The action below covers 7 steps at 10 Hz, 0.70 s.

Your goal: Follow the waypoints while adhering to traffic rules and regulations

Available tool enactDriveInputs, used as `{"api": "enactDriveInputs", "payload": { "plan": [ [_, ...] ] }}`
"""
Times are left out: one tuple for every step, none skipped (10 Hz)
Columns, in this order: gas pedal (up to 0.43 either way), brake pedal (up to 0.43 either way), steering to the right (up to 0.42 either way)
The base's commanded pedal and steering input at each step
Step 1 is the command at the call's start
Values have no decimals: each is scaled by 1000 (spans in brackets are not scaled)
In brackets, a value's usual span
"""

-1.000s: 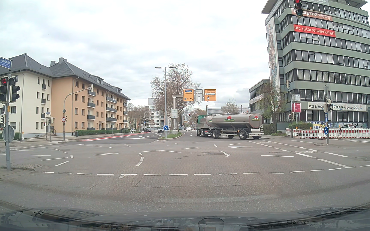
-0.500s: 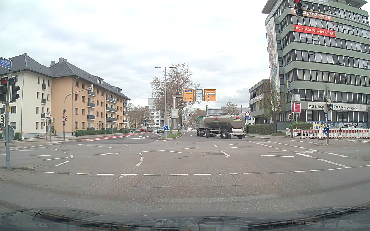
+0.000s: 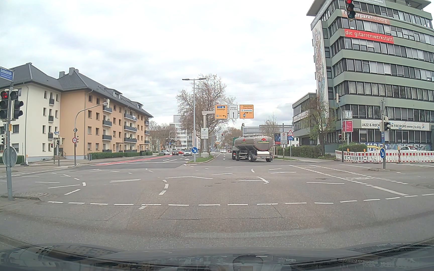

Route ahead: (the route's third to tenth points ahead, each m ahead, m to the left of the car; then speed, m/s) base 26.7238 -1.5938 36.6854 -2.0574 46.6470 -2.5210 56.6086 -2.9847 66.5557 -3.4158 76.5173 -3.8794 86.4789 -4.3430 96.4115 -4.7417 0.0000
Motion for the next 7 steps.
{"api": "enactDriveInputs", "payload": {
  "plan": [
    [0, 201, -13],
    [0, 201, -13],
    [0, 201, -13],
    [0, 201, -13],
    [0, 201, -13],
    [0, 201, -12],
    [0, 201, -12]
  ]
}}
